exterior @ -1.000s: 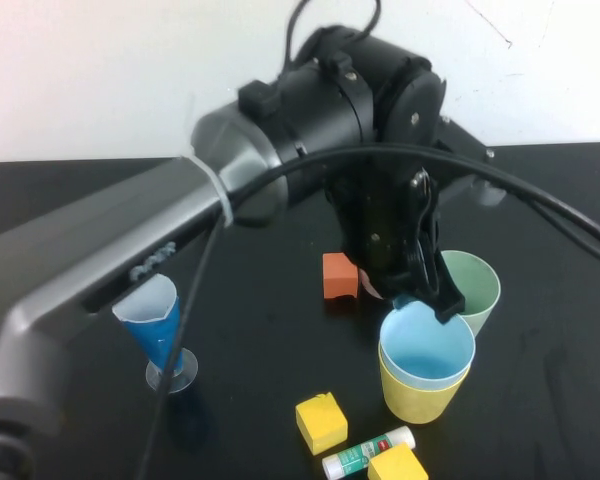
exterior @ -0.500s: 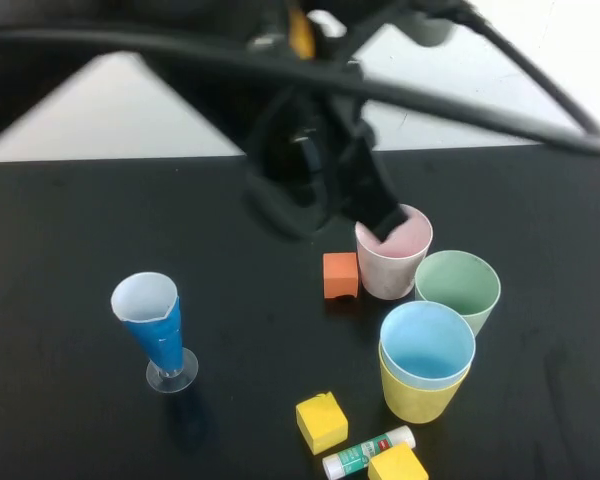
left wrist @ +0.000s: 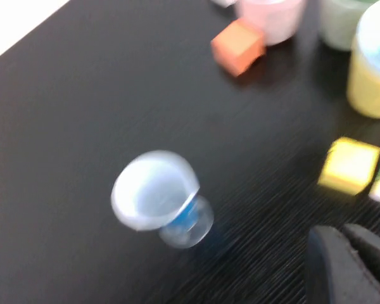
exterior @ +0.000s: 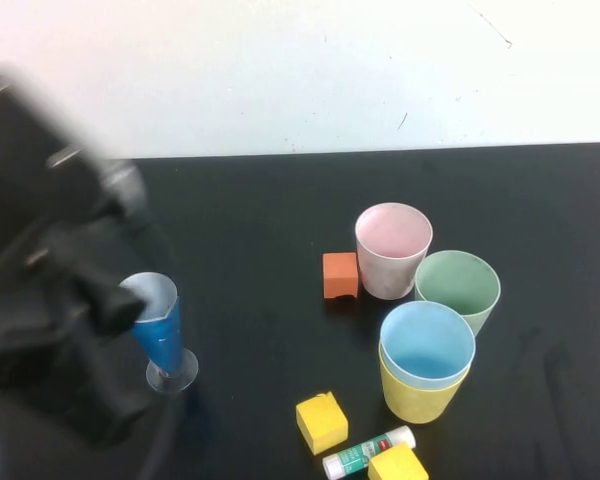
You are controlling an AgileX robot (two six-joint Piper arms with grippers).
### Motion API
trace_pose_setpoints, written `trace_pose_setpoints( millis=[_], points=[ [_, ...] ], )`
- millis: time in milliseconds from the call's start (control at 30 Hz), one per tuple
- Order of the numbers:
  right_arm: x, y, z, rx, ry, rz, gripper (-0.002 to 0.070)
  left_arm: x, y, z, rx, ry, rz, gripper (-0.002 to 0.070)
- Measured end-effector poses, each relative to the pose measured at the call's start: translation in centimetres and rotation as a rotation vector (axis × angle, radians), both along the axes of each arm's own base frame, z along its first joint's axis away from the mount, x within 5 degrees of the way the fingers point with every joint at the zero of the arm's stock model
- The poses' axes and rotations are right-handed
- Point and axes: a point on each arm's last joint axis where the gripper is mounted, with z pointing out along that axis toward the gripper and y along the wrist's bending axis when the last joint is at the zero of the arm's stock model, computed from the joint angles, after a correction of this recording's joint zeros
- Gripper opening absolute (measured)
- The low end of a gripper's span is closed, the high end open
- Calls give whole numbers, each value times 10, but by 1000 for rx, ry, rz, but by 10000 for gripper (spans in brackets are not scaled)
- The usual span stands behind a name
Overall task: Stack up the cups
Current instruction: Pick up the green cup
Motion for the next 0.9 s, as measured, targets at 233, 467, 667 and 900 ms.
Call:
trace_pose_setpoints(
  millis=[233,467,667,900],
  points=[
    [58,1,25,-42,124,77,-1,-29,38,-37,-31,-37,76,2],
    [109,10,44,-25,214,214,-1,-40,53,-55,-23,-63,103,1],
    [157,37,34,-71,278,318,-1,-39,56,-55,-4,-98,107,1],
    [194,90,4,-243,354,450,-1,-38,57,-56,10,-111,109,1]
  ],
)
